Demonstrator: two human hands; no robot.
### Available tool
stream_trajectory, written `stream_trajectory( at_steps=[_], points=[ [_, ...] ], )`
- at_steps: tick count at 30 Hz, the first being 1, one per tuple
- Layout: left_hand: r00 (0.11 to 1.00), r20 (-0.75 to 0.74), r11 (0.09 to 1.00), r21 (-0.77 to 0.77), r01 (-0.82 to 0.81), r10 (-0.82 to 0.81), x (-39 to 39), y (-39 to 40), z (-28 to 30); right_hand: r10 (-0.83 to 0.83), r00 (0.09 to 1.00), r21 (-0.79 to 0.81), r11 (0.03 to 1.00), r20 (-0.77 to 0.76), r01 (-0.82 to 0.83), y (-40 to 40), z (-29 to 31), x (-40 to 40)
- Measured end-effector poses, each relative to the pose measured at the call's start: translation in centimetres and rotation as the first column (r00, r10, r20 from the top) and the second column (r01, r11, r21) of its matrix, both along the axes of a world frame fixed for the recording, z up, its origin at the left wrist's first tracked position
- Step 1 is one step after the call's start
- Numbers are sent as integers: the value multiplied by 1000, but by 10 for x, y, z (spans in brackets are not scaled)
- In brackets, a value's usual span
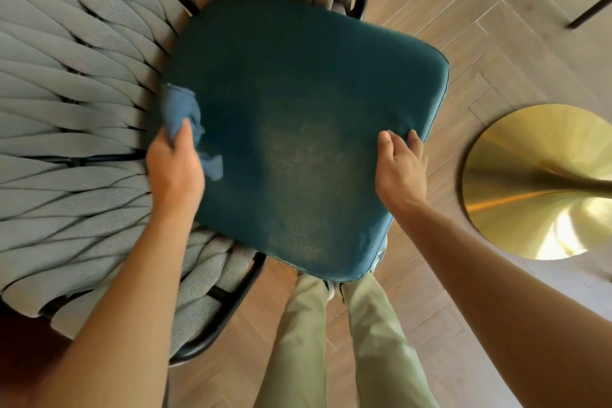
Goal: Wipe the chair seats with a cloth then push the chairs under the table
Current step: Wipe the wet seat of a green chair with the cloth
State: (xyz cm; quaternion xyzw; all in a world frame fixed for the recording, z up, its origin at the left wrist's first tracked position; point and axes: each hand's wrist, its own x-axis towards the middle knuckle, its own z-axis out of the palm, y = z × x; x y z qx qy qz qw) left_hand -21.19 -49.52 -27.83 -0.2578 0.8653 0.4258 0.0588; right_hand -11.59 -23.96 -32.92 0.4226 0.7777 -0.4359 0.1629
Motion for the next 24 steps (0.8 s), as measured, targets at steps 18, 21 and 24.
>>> stream_trajectory(
  at_steps=[18, 21, 24],
  points=[
    [983, 157, 994, 34, -105, 98, 144, 82, -61, 32, 997, -19, 999, -74, -33, 20, -2, 9],
    [948, 110, 941, 137, -311, 297, 68, 106, -61, 32, 995, -21, 999, -90, -34, 21, -2, 9],
    [972, 22, 972, 40, 231, -232, 27, 147, -75, -4, 994, -35, 999, -113, 0, 21, -1, 6]
  ],
)
